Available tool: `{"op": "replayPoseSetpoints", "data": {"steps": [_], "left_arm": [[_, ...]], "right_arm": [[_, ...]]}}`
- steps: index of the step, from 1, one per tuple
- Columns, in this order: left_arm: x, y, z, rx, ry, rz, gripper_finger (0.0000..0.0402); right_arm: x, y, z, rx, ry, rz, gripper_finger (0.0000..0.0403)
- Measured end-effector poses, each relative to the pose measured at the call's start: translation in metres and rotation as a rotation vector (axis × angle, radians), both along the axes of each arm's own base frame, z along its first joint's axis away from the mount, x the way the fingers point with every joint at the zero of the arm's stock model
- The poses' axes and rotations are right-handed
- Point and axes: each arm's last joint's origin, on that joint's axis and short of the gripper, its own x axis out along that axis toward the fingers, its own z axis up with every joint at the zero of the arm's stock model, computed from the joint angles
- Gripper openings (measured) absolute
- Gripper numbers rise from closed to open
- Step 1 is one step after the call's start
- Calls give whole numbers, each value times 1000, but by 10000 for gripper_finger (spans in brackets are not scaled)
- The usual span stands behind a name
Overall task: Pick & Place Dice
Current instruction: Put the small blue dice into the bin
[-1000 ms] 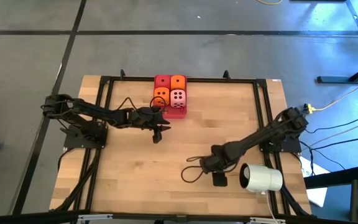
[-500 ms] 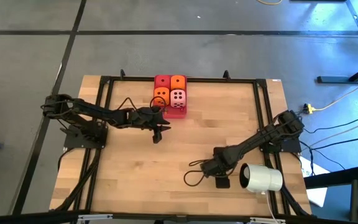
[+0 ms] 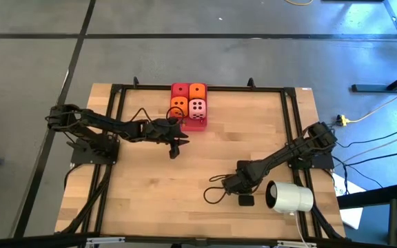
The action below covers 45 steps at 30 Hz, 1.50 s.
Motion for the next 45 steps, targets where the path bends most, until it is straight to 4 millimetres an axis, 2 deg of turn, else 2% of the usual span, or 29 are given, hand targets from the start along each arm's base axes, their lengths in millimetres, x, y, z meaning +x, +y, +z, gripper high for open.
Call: {"op": "replayPoseSetpoints", "data": {"steps": [4, 9, 13, 18, 23, 26, 31, 35, 40, 45], "left_arm": [[0, -1, 0, -6, -1, -9, 100], [0, -1, 0, -6, -1, -11, 100], [0, -1, 0, -5, 0, -11, 100], [0, -2, 0, -12, -3, -11, 100], [-1, -3, 2, -79, -21, -37, 101], [-5, -3, 9, -61, -26, -39, 97], [-23, -3, 15, -19, 79, 20, 84], [-35, -2, 16, 20, 158, 109, 74], [-37, -1, 17, 17, 160, 157, 66], [-38, -1, 16, 28, 176, 149, 61]], "right_arm": [[0, 0, 0, -6, -5, 10, 53], [6, -2, 3, -42, -39, 51, 77], [27, -3, 16, -102, -213, 168, 67], [60, -12, 43, -315, -458, 367, 50], [87, -51, 67, -651, -535, 303, 60], [98, -83, 73, -741, -535, 235, 66], [114, -140, 71, -629, -570, 110, 65], [124, -176, 60, -598, -583, 75, 64], [130, -200, 40, -557, -564, 37, 73], [128, -214, 34, -541, -544, -32, 97]]}}
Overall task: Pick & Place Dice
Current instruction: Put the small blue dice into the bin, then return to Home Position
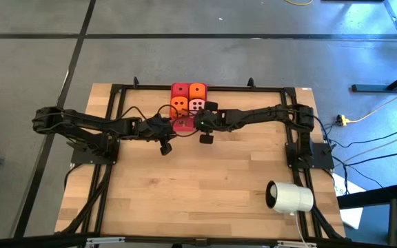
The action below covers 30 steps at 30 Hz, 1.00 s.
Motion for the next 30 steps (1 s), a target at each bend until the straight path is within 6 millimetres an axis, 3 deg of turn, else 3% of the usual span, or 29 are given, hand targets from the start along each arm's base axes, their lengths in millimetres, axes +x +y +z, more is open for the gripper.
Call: {"op": "replayPoseSetpoints", "data": {"steps": [11, 18, 22, 30], "left_arm": [[0, 0, 0, 1, 3, -1, 57], [0, 0, 0, 2, 3, 0, 56], [0, 0, 0, 10, 3, 6, 57], [0, 1, 0, 15, 2, 13, 54]], "right_arm": [[0, -4, 1, -4, -5, -13, 156], [1, 3, 4, 13, -12, -22, 171], [6, 13, 19, 16, 20, 8, 171], [4, 29, 69, 60, 160, -33, 171]]}}
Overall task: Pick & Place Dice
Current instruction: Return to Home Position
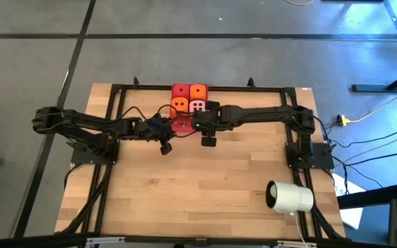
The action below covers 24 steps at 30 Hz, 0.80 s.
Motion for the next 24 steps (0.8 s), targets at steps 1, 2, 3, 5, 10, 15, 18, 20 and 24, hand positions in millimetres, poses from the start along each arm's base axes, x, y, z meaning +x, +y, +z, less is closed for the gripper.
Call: {"op": "replayPoseSetpoints", "data": {"steps": [1, 2, 3, 5, 10, 15, 18, 20, 24], "left_arm": [[0, 0, 0, 0, 0, 0, 55], [0, 0, 0, 0, 0, 0, 56], [0, 0, 0, 0, -1, 0, 56], [0, 0, 0, 0, -1, 0, 58], [0, 0, 0, -2, -4, 1, 57], [0, 0, 0, -2, -5, 2, 58], [0, 0, 0, -2, -5, 2, 60], [0, 0, 0, -2, -4, 2, 61], [0, 0, 0, -2, -5, 2, 58]], "right_arm": [[-1, 1, 5, 3, 10, -4, 171], [-2, 2, 8, 3, 18, -1, 171], [-3, 4, 12, 1, 19, 8, 171], [-2, 6, 14, -14, 23, 44, 171], [-5, 7, 15, -7, 54, 34, 171], [-31, 13, 22, 22, 214, -33, 171], [-44, 16, 38, 23, 229, -31, 171], [-55, 18, 54, 21, 195, -33, 171], [-85, 20, 93, -17, 65, -90, 171]]}}
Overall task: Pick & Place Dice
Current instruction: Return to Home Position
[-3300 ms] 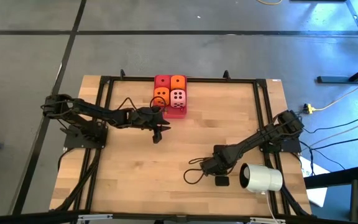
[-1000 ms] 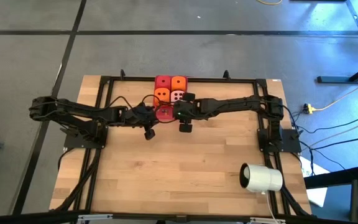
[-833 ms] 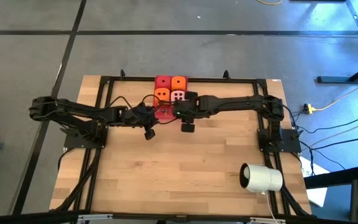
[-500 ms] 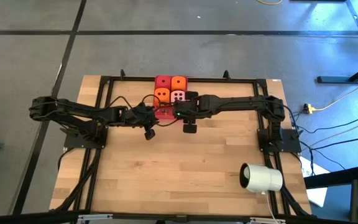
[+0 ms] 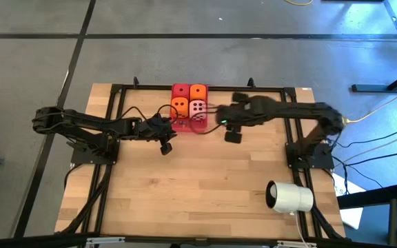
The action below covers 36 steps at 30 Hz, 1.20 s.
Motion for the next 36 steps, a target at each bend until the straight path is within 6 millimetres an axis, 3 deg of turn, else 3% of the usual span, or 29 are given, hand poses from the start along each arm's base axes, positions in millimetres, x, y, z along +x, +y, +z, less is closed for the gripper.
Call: {"op": "replayPoseSetpoints", "data": {"steps": [3, 6, 15, 24, 32, 36], "left_arm": [[0, 0, 0, 0, 0, 0, 56], [0, 0, 0, 0, 0, 0, 54], [0, 0, 0, 0, 0, 0, 61], [0, 0, 0, 0, 0, -1, 55], [0, 0, 0, 2, 1, -2, 59], [0, 0, 0, 2, 1, -2, 61]], "right_arm": [[-30, 1, 21, -30, -122, -38, 171], [-63, 3, 25, -32, -243, -58, 171], [-147, 5, -12, 80, -604, -1, 172], [-192, 7, -58, 101, -884, 80, 172], [-225, 10, -74, 184, -1052, 207, 172], [-240, 10, -69, 195, -1158, 235, 172]]}}
